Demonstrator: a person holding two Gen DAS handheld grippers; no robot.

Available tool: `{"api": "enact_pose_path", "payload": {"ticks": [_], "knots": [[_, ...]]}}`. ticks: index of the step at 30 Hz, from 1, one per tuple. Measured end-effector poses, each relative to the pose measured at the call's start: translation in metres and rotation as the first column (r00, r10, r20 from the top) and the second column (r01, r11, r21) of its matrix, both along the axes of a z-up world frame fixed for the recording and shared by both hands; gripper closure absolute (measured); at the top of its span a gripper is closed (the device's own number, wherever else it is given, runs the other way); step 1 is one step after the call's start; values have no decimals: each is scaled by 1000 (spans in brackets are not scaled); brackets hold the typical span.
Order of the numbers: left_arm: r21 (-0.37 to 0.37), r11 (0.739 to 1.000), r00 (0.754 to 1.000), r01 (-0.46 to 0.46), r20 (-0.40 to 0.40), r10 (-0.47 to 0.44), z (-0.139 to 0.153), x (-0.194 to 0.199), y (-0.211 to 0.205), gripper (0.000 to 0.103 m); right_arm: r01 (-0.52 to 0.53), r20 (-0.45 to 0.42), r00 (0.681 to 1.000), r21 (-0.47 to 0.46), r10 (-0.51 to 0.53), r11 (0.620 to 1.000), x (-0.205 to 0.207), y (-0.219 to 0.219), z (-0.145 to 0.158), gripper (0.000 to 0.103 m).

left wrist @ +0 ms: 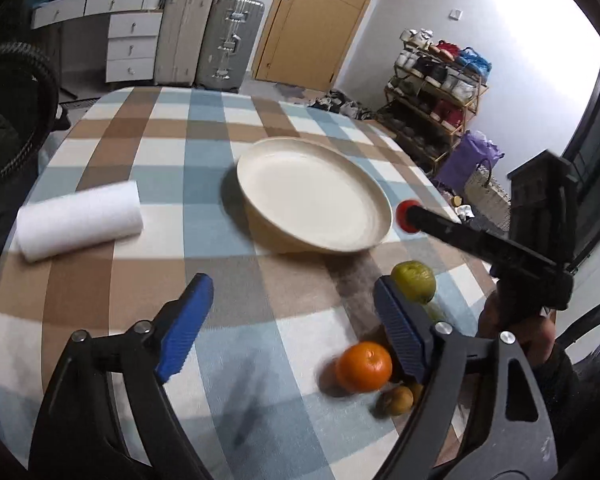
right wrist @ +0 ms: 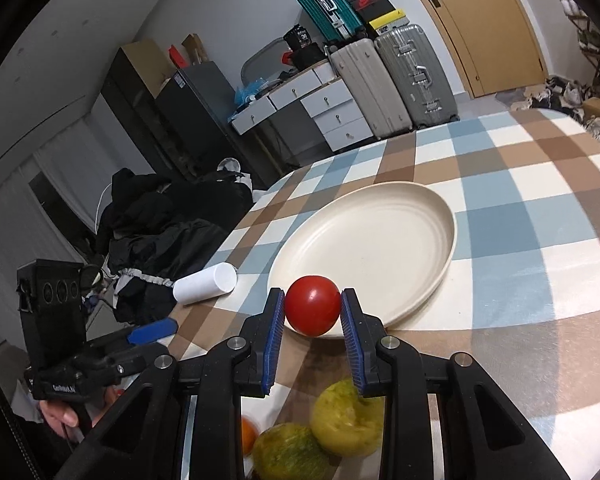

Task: Organize fruits
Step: 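Carry both tomatoes over the cream plate with both tools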

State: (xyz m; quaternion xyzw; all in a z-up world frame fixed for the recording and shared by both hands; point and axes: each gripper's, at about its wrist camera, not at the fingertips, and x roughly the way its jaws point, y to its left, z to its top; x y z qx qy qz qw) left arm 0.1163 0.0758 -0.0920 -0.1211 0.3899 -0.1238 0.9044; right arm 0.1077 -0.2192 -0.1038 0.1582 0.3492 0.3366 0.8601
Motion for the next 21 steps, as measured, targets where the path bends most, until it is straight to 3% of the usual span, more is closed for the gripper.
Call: {"api": "enact_pose_path", "payload": {"ticks": [5,16,21], "knots": [[20,999,999,-35,35,34,2,-20,1,6,4,30,1000,-28,-3,1000,-16,-2,4,74],[70,995,998,-66,18,65,11,-39,4,5,31,37,999,-58,-29,998,-44,-11,5,74],[145,981,991,-131,30,128,25,-61,22,1,41,36,999,-46,-40,998,-51,-18,1,74]]}}
